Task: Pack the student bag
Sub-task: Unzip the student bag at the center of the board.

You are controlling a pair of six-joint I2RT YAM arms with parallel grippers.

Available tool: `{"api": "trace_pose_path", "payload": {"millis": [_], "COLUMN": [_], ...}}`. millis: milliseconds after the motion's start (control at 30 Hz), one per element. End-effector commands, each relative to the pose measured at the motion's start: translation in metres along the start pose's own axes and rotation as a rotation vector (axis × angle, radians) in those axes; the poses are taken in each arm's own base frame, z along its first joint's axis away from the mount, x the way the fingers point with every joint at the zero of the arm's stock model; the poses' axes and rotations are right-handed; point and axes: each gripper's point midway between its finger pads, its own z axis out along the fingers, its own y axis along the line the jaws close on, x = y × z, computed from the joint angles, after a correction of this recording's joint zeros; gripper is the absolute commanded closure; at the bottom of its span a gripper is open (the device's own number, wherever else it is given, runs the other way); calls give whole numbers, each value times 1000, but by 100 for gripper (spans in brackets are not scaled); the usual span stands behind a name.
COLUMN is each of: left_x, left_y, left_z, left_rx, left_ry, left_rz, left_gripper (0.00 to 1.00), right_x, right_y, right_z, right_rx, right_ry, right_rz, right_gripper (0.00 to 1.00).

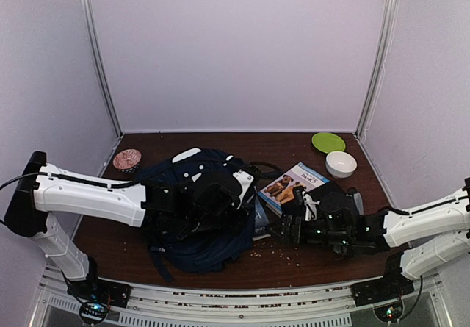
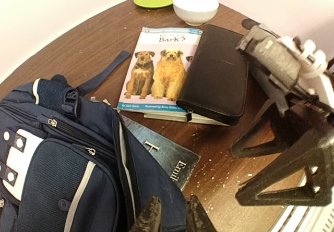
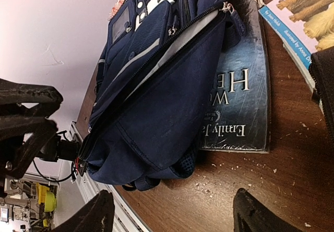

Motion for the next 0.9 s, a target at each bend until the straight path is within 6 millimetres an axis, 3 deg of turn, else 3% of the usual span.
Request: {"api": "trace_pose_path", "payload": {"millis": [0, 167, 333, 433, 533, 767, 867], "left_x": [4, 43, 81, 91, 90, 74, 61], "left_y": [2, 23, 48, 51, 44, 45, 45], "left_z": [-4, -16, -18, -16, -12, -11, -14], "left_rx": [16, -18, -56, -41, -1, 12, 35], "left_ry": [31, 129, 247, 279, 280, 234, 189], "left_rz": [40, 40, 3, -15, -14, -48, -72], "left_gripper": [56, 41, 39, 39, 47, 84, 88], "right_x": [-14, -11, -8, -6, -6, -1, -1], "right_y": [17, 19, 12, 13, 14, 21, 29], "right_z": [10, 35, 42, 43, 44, 55, 66], "right_rx": [-64, -35, -19, -24, -25, -42, -58], "right_ry": [-66, -24, -25, -15, -7, 39, 61], "right_rz": [69, 78, 102, 104, 100, 93, 100], "right_gripper": [23, 26, 28, 28, 30, 32, 31]}}
